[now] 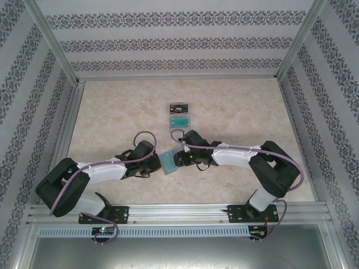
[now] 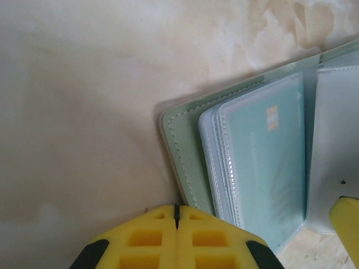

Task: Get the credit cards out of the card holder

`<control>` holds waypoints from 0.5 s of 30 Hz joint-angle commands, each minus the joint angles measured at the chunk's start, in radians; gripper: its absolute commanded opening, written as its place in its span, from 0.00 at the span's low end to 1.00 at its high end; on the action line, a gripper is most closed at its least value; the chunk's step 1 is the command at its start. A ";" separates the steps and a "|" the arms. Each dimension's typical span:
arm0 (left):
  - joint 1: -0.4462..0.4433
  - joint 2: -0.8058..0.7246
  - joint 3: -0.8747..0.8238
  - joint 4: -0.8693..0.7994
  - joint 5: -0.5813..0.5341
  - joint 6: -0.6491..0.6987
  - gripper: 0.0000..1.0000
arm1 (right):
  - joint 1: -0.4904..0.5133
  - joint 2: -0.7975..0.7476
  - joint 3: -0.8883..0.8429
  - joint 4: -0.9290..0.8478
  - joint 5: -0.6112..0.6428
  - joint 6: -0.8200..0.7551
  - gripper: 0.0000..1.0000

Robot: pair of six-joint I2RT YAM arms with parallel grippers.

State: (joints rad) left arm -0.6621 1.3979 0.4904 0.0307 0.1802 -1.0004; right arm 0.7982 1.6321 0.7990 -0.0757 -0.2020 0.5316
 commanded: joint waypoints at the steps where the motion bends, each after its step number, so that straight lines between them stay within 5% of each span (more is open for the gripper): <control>1: -0.019 0.047 0.009 0.035 0.001 -0.003 0.00 | 0.017 0.006 0.025 0.023 -0.053 0.041 0.50; 15: -0.018 -0.046 0.013 -0.058 -0.059 0.022 0.00 | 0.038 -0.022 0.051 0.120 -0.207 0.125 0.55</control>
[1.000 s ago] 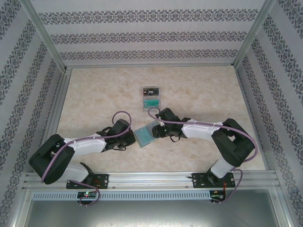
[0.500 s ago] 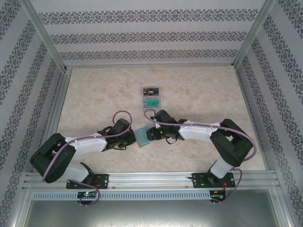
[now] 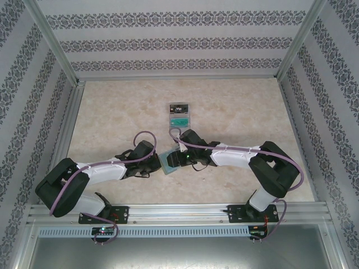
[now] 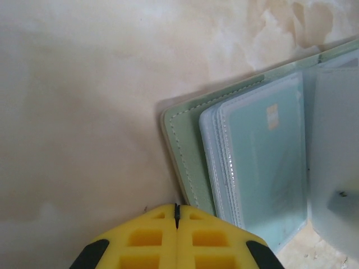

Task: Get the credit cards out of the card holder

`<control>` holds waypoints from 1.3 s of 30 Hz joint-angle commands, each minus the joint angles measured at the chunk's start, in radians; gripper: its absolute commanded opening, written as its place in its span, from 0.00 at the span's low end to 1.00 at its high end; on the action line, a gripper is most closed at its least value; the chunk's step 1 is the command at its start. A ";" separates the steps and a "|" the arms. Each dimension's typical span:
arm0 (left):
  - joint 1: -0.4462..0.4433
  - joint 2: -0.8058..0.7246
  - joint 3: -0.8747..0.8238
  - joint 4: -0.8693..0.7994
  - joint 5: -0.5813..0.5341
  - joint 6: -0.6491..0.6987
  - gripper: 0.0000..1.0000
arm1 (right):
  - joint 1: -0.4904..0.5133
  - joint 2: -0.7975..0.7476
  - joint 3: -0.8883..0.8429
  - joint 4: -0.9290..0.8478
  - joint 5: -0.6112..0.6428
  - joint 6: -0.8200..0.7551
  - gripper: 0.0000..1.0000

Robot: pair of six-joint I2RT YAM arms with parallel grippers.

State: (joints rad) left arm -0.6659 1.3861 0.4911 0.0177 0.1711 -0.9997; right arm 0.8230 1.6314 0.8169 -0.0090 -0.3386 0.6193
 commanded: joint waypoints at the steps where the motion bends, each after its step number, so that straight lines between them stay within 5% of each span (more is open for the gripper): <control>1: -0.014 -0.054 0.011 -0.063 -0.060 0.025 0.00 | 0.014 -0.021 0.036 0.059 -0.081 0.038 0.54; 5: -0.014 -0.141 0.019 -0.143 -0.108 0.042 0.00 | 0.015 -0.026 0.044 0.052 -0.094 0.028 0.54; 12: -0.015 -0.129 0.031 -0.076 -0.031 0.040 0.00 | -0.049 -0.068 0.016 -0.078 0.112 -0.051 0.50; 17: -0.018 -0.051 0.055 0.006 0.027 0.020 0.00 | -0.139 -0.045 -0.016 -0.087 0.096 -0.093 0.48; 21: -0.035 -0.021 0.077 0.056 0.047 -0.012 0.00 | -0.161 -0.005 -0.004 -0.092 0.086 -0.121 0.27; 39: -0.083 0.104 0.129 0.077 0.039 -0.036 0.00 | -0.185 0.022 0.007 -0.098 0.142 -0.143 0.20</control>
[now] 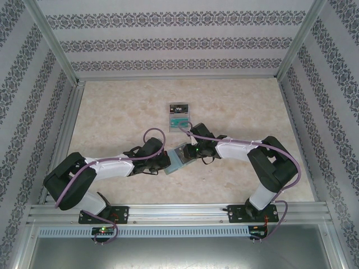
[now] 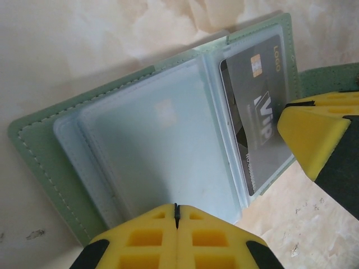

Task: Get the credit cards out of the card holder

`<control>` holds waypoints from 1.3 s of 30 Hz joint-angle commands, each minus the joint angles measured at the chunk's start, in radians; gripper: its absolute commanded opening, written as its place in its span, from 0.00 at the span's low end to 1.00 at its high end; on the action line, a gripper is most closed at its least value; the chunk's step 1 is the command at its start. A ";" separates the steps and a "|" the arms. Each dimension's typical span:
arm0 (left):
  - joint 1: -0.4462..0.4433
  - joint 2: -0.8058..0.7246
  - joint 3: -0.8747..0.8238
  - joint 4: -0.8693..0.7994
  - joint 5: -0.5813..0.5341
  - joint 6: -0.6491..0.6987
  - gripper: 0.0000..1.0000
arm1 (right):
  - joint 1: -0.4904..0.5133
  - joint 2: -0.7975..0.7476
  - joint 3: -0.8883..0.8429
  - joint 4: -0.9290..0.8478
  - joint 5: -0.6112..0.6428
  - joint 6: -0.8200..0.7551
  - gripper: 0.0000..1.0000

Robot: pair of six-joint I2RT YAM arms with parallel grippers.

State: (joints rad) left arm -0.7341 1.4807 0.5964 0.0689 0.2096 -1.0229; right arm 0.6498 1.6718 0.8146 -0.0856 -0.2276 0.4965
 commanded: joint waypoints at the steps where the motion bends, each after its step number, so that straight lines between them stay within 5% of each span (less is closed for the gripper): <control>1: -0.014 0.009 0.023 0.022 -0.001 -0.013 0.00 | -0.014 -0.021 0.009 -0.023 0.035 -0.020 0.20; 18: -0.014 0.076 0.020 -0.051 -0.039 -0.026 0.00 | -0.041 -0.080 0.002 -0.032 0.044 -0.023 0.20; 39: -0.014 0.049 0.042 -0.103 -0.059 0.016 0.00 | -0.048 0.039 -0.036 0.020 -0.027 0.015 0.20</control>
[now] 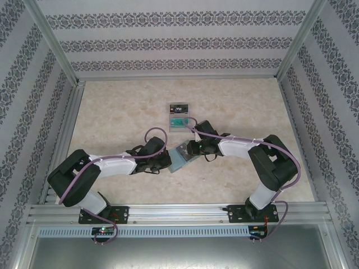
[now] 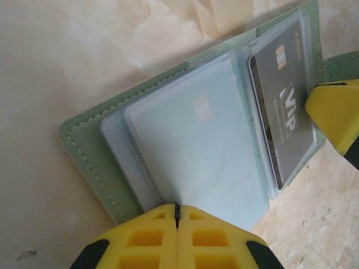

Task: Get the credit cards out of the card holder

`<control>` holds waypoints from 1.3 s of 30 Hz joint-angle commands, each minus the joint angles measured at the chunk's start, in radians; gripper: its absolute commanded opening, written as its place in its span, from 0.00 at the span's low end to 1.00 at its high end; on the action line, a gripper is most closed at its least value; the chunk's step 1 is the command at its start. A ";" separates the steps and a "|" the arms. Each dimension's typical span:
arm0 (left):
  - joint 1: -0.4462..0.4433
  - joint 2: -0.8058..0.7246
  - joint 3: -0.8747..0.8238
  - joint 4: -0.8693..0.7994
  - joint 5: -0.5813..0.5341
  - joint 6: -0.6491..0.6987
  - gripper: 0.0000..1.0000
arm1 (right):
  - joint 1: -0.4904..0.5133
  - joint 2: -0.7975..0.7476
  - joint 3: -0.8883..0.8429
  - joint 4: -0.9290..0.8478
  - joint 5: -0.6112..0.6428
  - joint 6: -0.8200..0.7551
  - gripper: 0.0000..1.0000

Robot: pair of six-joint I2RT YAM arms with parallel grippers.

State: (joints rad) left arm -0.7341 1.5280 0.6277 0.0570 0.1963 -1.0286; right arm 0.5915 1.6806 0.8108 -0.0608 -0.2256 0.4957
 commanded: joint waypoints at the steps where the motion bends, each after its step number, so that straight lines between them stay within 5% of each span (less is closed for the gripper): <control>1: -0.014 -0.006 0.013 -0.097 -0.049 0.027 0.00 | 0.014 0.025 -0.040 -0.001 -0.032 0.021 0.19; 12: -0.014 -0.081 -0.018 -0.017 -0.032 -0.029 0.12 | 0.049 0.002 -0.058 0.009 -0.044 0.049 0.20; 16: -0.014 -0.123 -0.047 0.031 -0.039 -0.061 0.23 | 0.057 0.001 -0.065 0.013 -0.043 0.065 0.20; 25: -0.020 -0.101 -0.119 0.266 -0.009 -0.177 0.21 | 0.069 -0.026 -0.081 0.022 -0.041 0.077 0.20; 39: -0.040 0.032 -0.057 0.274 0.005 -0.208 0.19 | 0.075 -0.042 -0.099 0.043 -0.044 0.081 0.20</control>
State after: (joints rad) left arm -0.7601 1.5433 0.5503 0.2886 0.1917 -1.2106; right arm 0.6525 1.6478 0.7414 0.0196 -0.2592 0.5606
